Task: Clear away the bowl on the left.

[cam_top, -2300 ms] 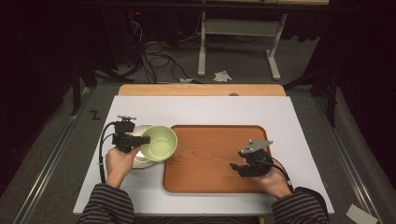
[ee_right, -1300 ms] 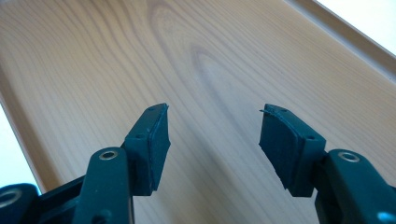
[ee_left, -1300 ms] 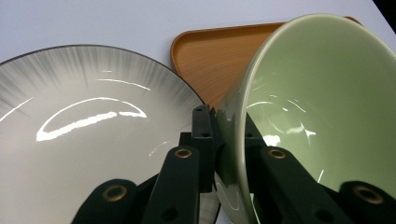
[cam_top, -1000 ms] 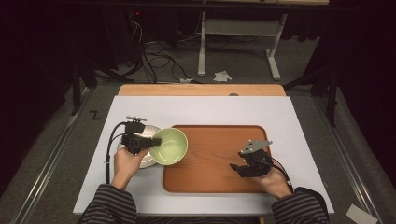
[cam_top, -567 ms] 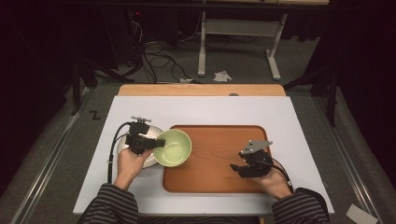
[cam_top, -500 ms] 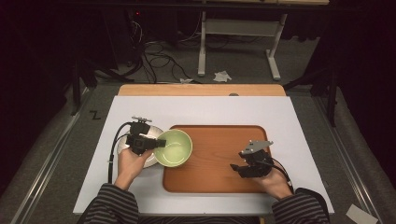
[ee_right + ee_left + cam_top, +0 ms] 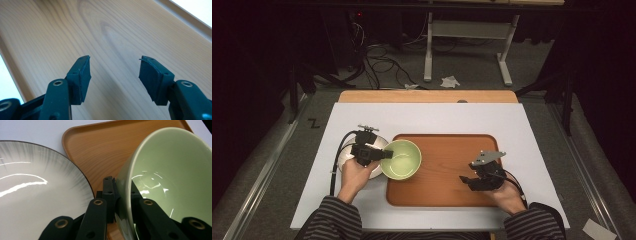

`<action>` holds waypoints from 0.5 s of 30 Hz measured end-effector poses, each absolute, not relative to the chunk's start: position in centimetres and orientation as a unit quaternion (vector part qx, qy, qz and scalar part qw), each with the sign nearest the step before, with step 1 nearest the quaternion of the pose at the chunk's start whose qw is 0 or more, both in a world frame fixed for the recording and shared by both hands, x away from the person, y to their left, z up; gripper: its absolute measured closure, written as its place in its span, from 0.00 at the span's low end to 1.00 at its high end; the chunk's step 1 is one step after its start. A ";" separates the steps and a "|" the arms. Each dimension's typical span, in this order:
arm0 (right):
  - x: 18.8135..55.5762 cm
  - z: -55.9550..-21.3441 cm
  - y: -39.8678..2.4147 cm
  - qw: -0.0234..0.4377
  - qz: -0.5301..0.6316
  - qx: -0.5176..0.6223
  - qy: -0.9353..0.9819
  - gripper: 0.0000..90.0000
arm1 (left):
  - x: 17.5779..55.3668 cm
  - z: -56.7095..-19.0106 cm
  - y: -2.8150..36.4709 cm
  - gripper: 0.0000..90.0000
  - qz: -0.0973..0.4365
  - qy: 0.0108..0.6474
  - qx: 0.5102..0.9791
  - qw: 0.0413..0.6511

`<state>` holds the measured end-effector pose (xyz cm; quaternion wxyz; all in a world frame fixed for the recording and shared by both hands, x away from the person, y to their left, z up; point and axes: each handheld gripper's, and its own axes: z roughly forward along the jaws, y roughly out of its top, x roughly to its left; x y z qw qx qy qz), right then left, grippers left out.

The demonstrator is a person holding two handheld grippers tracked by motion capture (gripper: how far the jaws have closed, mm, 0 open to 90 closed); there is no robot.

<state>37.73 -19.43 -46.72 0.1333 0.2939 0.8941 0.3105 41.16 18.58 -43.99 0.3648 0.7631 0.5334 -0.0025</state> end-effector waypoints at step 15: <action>37.4 -46.7 -19.9 0.139 0.311 0.302 0.890 0.49 | 41.3 -43.9 17.1 0.92 -0.007 0.514 0.778 0.362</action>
